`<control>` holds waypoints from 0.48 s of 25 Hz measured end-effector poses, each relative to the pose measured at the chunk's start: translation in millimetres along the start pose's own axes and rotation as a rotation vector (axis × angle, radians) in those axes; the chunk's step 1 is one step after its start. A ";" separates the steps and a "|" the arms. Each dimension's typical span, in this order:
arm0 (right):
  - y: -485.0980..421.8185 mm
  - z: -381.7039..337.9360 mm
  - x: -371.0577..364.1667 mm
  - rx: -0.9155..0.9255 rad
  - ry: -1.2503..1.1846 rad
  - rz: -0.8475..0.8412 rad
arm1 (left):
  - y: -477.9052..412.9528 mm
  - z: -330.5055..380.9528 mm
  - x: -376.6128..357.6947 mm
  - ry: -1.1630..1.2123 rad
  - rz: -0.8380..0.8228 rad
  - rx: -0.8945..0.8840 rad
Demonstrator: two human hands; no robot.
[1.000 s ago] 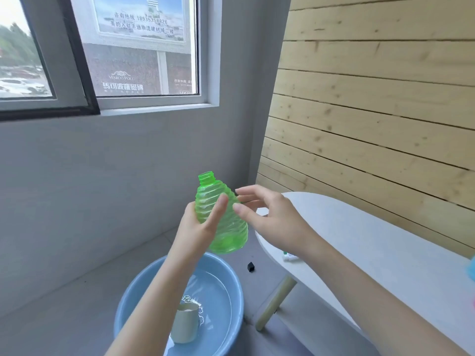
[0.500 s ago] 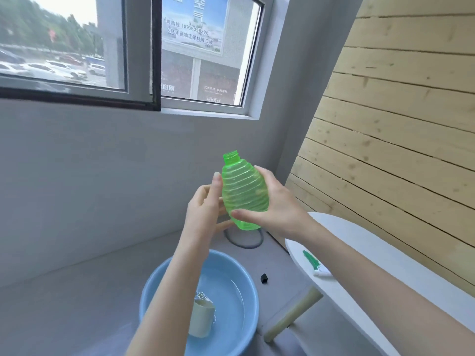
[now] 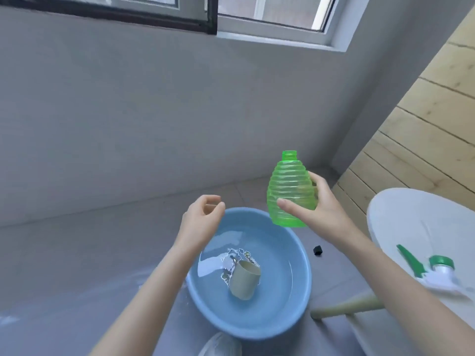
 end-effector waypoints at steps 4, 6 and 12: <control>-22.5 82.1 -35.4 -0.133 -0.001 -0.042 | -27.8 -74.7 -11.3 -0.181 0.024 0.087; -34.3 127.8 -55.9 -0.209 0.025 -0.089 | -43.6 -113.8 -21.4 -0.299 0.028 0.108; -44.8 223.4 -101.6 -0.410 0.143 -0.201 | -71.5 -202.3 -39.5 -0.758 0.028 -0.008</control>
Point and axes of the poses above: each hand's wrist, its own y-axis away from the middle knuckle, its own x-axis out of the back of the hand, z = x × y, the point moved 4 cm from there along -y, towards the middle knuckle, and after that the axes turned 3 degrees about z, right-handed, at the moved point
